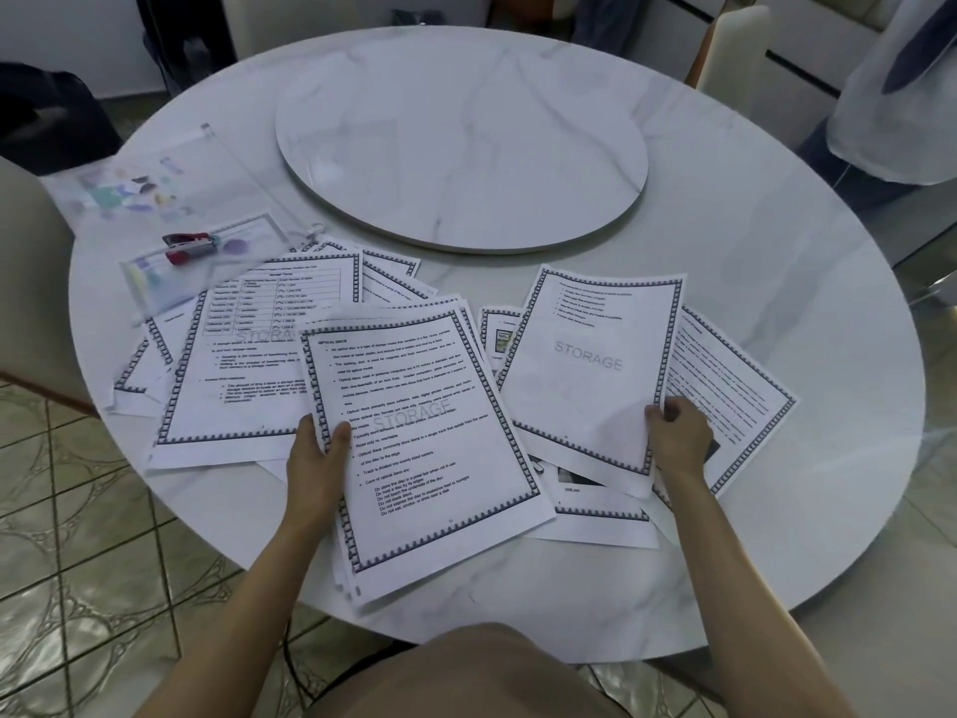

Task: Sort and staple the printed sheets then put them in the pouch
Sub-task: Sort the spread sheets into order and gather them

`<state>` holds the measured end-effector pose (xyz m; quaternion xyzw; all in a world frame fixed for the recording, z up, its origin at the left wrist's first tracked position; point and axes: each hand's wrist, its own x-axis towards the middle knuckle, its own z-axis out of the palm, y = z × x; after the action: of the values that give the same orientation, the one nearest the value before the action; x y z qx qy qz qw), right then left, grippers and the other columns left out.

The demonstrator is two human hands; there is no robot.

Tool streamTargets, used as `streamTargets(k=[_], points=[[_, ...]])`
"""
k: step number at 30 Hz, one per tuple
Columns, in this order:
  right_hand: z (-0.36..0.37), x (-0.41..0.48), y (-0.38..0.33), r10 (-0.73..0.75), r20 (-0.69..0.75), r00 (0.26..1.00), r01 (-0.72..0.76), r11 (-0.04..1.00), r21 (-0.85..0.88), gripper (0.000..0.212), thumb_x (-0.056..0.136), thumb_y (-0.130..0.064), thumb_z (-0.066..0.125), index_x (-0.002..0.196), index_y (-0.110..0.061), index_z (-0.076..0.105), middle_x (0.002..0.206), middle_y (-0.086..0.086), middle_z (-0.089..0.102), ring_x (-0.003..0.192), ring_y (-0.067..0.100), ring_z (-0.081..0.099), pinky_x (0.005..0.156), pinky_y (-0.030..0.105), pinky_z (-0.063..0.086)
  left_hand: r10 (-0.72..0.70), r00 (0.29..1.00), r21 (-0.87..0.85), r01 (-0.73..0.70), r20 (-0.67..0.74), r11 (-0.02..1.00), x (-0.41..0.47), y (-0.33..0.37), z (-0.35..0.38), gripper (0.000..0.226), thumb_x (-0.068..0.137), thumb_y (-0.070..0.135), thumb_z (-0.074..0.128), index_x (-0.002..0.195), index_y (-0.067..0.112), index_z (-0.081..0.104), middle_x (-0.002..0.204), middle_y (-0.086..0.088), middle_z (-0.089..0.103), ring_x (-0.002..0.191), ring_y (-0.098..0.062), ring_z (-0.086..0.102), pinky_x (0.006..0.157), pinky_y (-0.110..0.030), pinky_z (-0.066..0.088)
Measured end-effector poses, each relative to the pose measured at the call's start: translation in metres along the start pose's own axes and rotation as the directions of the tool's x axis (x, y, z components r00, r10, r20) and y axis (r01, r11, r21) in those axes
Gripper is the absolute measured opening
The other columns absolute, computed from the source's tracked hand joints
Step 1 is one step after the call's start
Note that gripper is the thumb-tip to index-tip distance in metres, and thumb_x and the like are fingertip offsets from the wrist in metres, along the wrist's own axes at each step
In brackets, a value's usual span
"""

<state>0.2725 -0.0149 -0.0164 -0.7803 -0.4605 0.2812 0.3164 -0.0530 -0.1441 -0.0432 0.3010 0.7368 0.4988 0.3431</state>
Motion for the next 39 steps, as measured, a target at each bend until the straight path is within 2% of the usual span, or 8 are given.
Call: streamTargets(k=[3, 7, 12, 15, 18, 23, 32, 39], points=[[-0.005, 0.003, 0.000, 0.003, -0.033, 0.999, -0.002, 1.000, 0.029, 0.026, 0.093, -0.010, 0.048, 0.113, 0.005, 0.056, 0.113, 0.022, 0.061, 0.098, 0.029, 0.055, 0.077, 0.023, 0.034, -0.004, 1.000, -0.001, 0.004, 0.006, 1.000, 0.000, -0.001, -0.001, 0.038, 0.095, 0.027, 0.046, 0.129, 0.010, 0.045, 0.128, -0.010, 0.055, 0.116, -0.028, 0.053, 0.097, -0.043, 0.044], [-0.015, 0.009, -0.003, 0.006, -0.105, 0.994, 0.002, 0.997, 0.081, 0.026, 0.093, -0.012, 0.049, 0.113, 0.003, 0.057, 0.109, 0.020, 0.063, 0.104, 0.031, 0.057, 0.078, 0.023, 0.035, -0.010, 1.000, -0.016, 0.010, 0.015, 1.000, 0.000, 0.000, -0.001, 0.038, 0.095, 0.028, 0.046, 0.129, 0.010, 0.045, 0.128, -0.010, 0.055, 0.116, -0.028, 0.053, 0.097, -0.043, 0.044], [-0.031, 0.019, -0.002, -0.004, -0.183, 0.983, 0.038, 0.982, 0.185, 0.025, 0.092, -0.012, 0.050, 0.110, 0.004, 0.058, 0.097, 0.009, 0.058, 0.089, 0.017, 0.050, 0.066, 0.012, 0.036, -0.046, 0.998, -0.085, 0.050, 0.049, 0.995, -0.001, 0.001, -0.003, 0.035, 0.096, 0.025, 0.045, 0.129, 0.012, 0.046, 0.128, -0.008, 0.056, 0.115, -0.027, 0.054, 0.098, -0.045, 0.044], [-0.037, 0.022, -0.002, 0.019, -0.225, 0.974, 0.047, 0.957, 0.285, 0.023, 0.092, -0.012, 0.051, 0.108, 0.002, 0.059, 0.097, 0.007, 0.058, 0.089, 0.015, 0.052, 0.083, 0.024, 0.043, -0.070, 0.994, -0.143, 0.082, 0.088, 0.986, -0.001, 0.001, -0.006, 0.034, 0.097, 0.021, 0.044, 0.129, 0.012, 0.046, 0.125, -0.006, 0.057, 0.112, -0.025, 0.056, 0.095, -0.043, 0.046], [-0.038, 0.021, -0.002, 0.014, -0.228, 0.974, 0.069, 0.933, 0.354, 0.016, 0.091, -0.011, 0.051, 0.100, -0.002, 0.061, 0.090, 0.006, 0.059, 0.081, 0.014, 0.053, 0.079, 0.024, 0.045, -0.082, 0.990, -0.162, 0.100, 0.113, 0.982, -0.001, 0.002, -0.007, 0.034, 0.096, 0.016, 0.044, 0.130, 0.012, 0.045, 0.123, -0.005, 0.056, 0.109, -0.026, 0.057, 0.094, -0.042, 0.046], [-0.027, 0.009, -0.005, -0.030, -0.120, 0.992, 0.075, 0.917, 0.391, 0.020, 0.093, -0.011, 0.050, 0.106, 0.001, 0.060, 0.085, 0.002, 0.059, 0.077, 0.010, 0.054, 0.066, 0.006, 0.043, -0.072, 0.990, -0.156, 0.090, 0.123, 0.984, -0.001, 0.001, -0.007, 0.034, 0.097, 0.014, 0.042, 0.131, 0.012, 0.044, 0.123, -0.006, 0.055, 0.106, -0.025, 0.056, 0.090, -0.039, 0.046], [0.006, -0.032, -0.014, -0.092, 0.124, 0.988, 0.049, 0.949, 0.310, 0.018, 0.094, -0.014, 0.049, 0.105, -0.004, 0.060, 0.098, 0.006, 0.059, 0.089, 0.017, 0.052, 0.067, 0.011, 0.039, -0.065, 0.990, -0.124, 0.081, 0.127, 0.989, 0.000, -0.001, -0.009, 0.034, 0.099, 0.021, 0.039, 0.131, 0.012, 0.043, 0.129, -0.009, 0.055, 0.113, -0.027, 0.055, 0.094, -0.043, 0.046], [0.033, -0.058, -0.014, -0.179, 0.377, 0.909, 0.101, 0.971, 0.217, 0.008, 0.092, -0.013, 0.053, 0.093, -0.011, 0.061, 0.089, 0.001, 0.063, 0.082, 0.013, 0.057, 0.070, 0.014, 0.043, -0.071, 0.990, -0.122, 0.086, 0.121, 0.989, 0.000, 0.000, -0.009, 0.030, 0.099, 0.027, 0.036, 0.126, 0.016, 0.045, 0.120, -0.002, 0.056, 0.113, -0.026, 0.055, 0.095, -0.041, 0.045]])
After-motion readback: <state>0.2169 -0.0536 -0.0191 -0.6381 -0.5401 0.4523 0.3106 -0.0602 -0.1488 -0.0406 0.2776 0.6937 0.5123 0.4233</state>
